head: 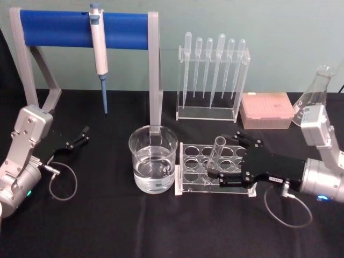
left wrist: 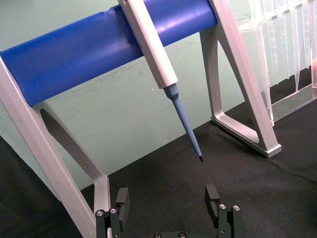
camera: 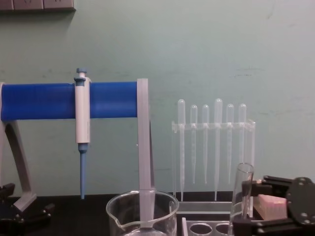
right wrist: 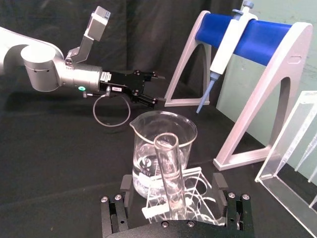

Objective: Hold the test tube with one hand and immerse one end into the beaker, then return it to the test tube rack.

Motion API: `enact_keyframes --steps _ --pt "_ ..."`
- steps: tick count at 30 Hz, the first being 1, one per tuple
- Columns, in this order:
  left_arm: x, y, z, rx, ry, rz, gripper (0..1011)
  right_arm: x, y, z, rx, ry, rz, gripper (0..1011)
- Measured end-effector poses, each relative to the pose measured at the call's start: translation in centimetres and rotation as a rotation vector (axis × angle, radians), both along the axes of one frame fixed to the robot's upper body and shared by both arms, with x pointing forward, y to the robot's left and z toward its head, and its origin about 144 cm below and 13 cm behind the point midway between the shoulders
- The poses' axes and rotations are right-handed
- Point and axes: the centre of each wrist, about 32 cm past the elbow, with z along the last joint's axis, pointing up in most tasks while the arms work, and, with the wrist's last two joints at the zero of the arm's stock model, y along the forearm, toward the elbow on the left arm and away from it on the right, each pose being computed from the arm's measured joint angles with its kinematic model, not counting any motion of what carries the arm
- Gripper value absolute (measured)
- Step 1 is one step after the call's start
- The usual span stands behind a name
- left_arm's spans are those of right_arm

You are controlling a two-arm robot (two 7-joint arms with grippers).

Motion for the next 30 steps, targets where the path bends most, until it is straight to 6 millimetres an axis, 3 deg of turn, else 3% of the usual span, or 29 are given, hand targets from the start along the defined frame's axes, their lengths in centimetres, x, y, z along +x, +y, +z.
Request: enact_keyframes --steps 11,22,30 --pt "0.0 0.0 0.0 0.0 0.0 0.0 1000 0.6 1.4 0.2 0.0 -0.002 0.001 1000" --pt "0.0 0.0 0.0 0.0 0.0 0.0 1000 0.6 1.3 0.2 -0.001 -0.003 0.001 1000" --pt "0.0 0.0 0.0 0.0 0.0 0.0 1000 0.6 1.3 0.2 -0.001 -0.004 0.001 840"
